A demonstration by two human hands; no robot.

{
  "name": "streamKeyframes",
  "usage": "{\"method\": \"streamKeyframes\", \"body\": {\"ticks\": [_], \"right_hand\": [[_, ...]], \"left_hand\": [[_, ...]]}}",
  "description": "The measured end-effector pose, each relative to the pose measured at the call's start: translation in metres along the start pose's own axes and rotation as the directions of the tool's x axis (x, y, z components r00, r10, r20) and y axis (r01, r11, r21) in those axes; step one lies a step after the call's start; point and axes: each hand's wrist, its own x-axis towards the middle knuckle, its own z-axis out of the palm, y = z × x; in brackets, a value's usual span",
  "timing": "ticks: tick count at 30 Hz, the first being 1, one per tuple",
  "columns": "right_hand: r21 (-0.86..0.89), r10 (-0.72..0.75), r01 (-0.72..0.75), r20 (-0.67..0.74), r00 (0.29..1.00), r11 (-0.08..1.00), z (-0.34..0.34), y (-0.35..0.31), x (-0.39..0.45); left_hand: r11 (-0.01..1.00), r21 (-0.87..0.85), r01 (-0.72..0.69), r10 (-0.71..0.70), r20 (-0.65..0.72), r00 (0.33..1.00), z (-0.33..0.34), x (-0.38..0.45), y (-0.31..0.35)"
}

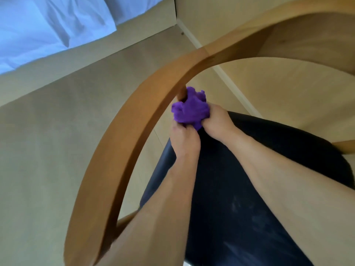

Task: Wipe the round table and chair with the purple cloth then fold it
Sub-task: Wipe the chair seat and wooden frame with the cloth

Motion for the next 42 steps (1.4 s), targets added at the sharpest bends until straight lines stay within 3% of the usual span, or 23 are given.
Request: {"method": "streamKeyframes", "body": {"ticks": [4,9,17,21,24,27,30,34,36,38,40,42], "right_hand": [[0.099,0.012,-0.02,0.074,0.997,0.995,-0.004,0.019,-0.06],[-0.039,0.002,0.007,0.208,0.978,0.999,0.007,0.025,-0.136],[-0.095,0.102,-0.102,0.004,0.995,0.99,0.071,0.008,-0.241],[-0.013,0.05,-0.051,-0.081,0.995,0.999,0.127,0.002,-0.302],[0.082,0.102,-0.092,-0.139,0.985,0.992,0.165,-0.02,-0.329],[0.131,0.083,-0.056,-0.21,0.974,0.99,0.188,-0.046,-0.321],[0.326,0.142,-0.023,-0.349,0.926,0.945,0.194,-0.07,-0.285],[0.563,0.211,-0.002,-0.305,0.929,0.826,0.201,-0.081,-0.25],[0.51,0.252,-0.094,-0.251,0.935,0.855,0.205,-0.077,-0.252],[0.412,0.281,-0.19,-0.175,0.944,0.891,0.21,-0.065,-0.25],[0.404,0.369,-0.31,-0.077,0.926,0.861,0.214,-0.06,-0.253],[0.335,0.335,-0.294,-0.071,0.94,0.895,0.214,-0.06,-0.255]], "left_hand": [[0.998,0.05,-0.029,0.024,0.108,0.994,-0.018,-0.052,-0.03],[0.998,-0.016,-0.057,0.059,0.213,0.975,-0.063,-0.127,-0.063],[0.988,-0.039,-0.148,0.151,0.396,0.906,-0.161,-0.169,-0.12],[0.985,-0.047,-0.165,0.171,0.321,0.931,-0.233,-0.189,-0.154],[0.983,-0.081,-0.165,0.178,0.207,0.962,-0.278,-0.2,-0.163],[0.96,-0.107,-0.259,0.264,0.045,0.963,-0.297,-0.184,-0.153],[0.93,-0.14,-0.341,0.334,-0.074,0.94,-0.29,-0.145,-0.13],[0.899,-0.093,-0.428,0.424,-0.056,0.904,-0.27,-0.124,-0.106],[0.907,-0.042,-0.42,0.419,-0.021,0.908,-0.262,-0.119,-0.115],[0.946,-0.03,-0.322,0.322,0.007,0.947,-0.256,-0.11,-0.128],[0.973,0.029,-0.227,0.225,0.07,0.972,-0.257,-0.099,-0.141],[0.984,0.052,-0.173,0.163,0.153,0.975,-0.26,-0.091,-0.147]]}}
